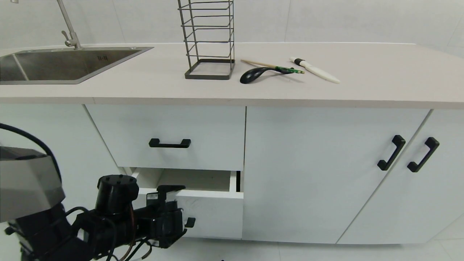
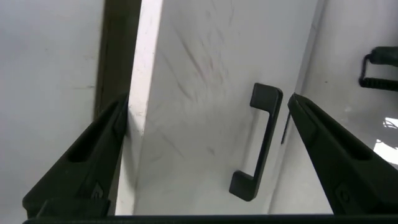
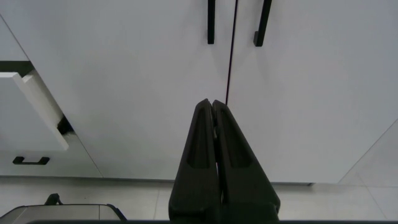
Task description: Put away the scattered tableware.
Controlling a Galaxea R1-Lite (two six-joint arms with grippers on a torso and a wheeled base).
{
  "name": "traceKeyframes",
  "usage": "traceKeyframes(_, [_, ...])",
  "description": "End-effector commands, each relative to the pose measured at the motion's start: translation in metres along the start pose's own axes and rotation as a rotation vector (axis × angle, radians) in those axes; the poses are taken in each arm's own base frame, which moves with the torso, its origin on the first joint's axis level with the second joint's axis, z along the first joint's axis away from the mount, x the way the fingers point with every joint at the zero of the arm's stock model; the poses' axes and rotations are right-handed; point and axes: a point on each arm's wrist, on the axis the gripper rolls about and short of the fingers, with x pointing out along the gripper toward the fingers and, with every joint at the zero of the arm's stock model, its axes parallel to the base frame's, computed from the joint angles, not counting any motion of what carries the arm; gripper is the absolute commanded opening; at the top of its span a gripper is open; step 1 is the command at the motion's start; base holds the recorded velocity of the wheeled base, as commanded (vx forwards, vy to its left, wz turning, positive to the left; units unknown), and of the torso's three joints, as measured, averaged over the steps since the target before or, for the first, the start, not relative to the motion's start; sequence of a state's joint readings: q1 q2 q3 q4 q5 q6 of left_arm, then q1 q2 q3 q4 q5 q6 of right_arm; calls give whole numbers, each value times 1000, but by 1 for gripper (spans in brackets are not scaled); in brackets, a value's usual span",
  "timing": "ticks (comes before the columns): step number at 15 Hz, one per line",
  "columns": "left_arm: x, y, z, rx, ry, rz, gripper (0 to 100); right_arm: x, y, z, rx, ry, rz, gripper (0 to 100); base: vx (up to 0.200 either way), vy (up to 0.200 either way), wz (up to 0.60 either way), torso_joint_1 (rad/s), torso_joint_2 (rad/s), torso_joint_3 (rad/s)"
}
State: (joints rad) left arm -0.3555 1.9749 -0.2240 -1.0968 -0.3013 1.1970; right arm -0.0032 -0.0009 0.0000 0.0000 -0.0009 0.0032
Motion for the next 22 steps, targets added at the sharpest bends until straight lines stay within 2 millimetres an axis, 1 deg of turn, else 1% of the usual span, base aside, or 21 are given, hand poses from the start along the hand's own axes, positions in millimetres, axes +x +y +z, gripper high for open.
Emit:
traceKeyframes(1, [-42, -22, 13, 20, -16, -13, 100, 0, 0, 0, 0, 1, -1, 0, 0, 0, 0, 0, 0, 0])
traceKeyframes(2, [-52, -32, 17, 28, -26, -37, 100, 0, 0, 0, 0, 1, -1, 0, 0, 0, 0, 0, 0, 0])
traceKeyframes(4, [-58, -35, 23, 51, -51, -35, 100, 0, 0, 0, 0, 1, -1, 0, 0, 0, 0, 0, 0, 0])
traceKeyframes(7, [-55, -36, 25, 56, -58, -44, 100, 0, 0, 0, 0, 1, -1, 0, 0, 0, 0, 0, 0, 0])
traceKeyframes(10, [-49, -31, 26, 59, -61, -39, 100, 0, 0, 0, 0, 1, 1, 0, 0, 0, 0, 0, 0, 0])
traceKeyframes(17, [-51, -35, 25, 56, -60, -57, 100, 0, 0, 0, 0, 2, 1, 0, 0, 0, 0, 0, 0, 0])
traceKeyframes(20, [-49, -45, 32, 79, -88, -115, 100, 0, 0, 0, 0, 1, 1, 0, 0, 0, 0, 0, 0, 0])
traceKeyframes(22, [-49, -48, 36, 97, -108, -127, 100, 0, 0, 0, 0, 1, -1, 0, 0, 0, 0, 0, 0, 0])
